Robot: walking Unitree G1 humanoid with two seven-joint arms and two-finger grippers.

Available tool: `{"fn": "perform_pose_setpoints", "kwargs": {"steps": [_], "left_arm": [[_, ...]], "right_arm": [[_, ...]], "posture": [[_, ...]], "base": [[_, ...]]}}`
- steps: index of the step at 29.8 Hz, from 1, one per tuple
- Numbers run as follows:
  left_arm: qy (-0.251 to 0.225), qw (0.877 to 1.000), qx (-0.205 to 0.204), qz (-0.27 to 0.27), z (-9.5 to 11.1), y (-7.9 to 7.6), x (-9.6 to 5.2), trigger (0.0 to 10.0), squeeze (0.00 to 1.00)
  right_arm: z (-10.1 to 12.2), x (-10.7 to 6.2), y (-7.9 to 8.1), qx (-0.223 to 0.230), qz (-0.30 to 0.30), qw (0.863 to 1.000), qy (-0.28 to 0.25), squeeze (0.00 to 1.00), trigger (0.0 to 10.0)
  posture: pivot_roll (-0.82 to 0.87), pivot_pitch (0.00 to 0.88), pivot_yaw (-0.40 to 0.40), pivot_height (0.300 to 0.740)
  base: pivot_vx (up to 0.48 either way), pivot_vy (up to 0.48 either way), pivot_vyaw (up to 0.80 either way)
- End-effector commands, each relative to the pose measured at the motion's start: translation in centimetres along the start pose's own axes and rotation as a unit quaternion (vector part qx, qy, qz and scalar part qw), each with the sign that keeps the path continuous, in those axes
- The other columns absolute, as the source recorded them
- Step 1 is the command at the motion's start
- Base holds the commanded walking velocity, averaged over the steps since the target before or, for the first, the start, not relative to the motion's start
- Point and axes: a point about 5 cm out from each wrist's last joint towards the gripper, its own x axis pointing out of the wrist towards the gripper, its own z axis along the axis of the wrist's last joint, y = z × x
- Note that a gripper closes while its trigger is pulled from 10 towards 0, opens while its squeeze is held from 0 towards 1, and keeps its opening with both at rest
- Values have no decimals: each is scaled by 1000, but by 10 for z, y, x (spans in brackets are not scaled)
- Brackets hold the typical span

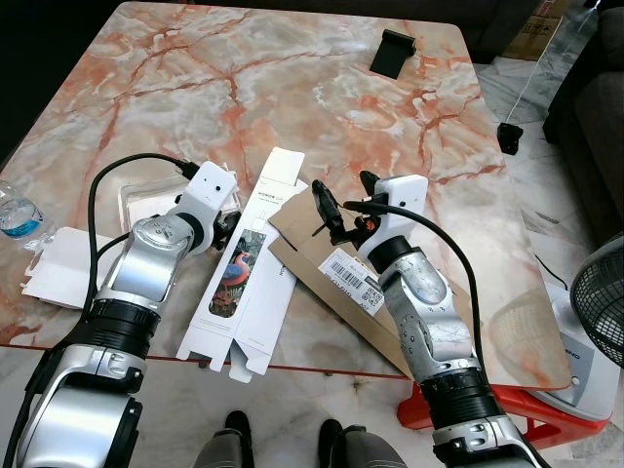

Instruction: Picking trash to rubbish bin

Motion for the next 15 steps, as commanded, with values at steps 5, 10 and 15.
{"fn": "perform_pose_setpoints", "kwargs": {"steps": [5, 10, 15], "left_arm": [[89, 994, -46, 34, -41, 3, -3, 0, 0], [94, 993, -54, 42, -43, 3, -4, 0, 0], [84, 994, -51, 56, -41, 4, -5, 0, 0]], "right_arm": [[1, -2, 3, 0, 9, 1000, 0, 0, 10000], [1, -1, 3, 0, 10, 1000, 2, 0, 10000], [2, -1, 4, 0, 11, 1000, 2, 0, 10000]], "posture": [[8, 283, -107, 740], [6, 284, -113, 740], [7, 280, -115, 740]], "base": [[0, 0, 0], [0, 0, 0], [0, 0, 0]]}}
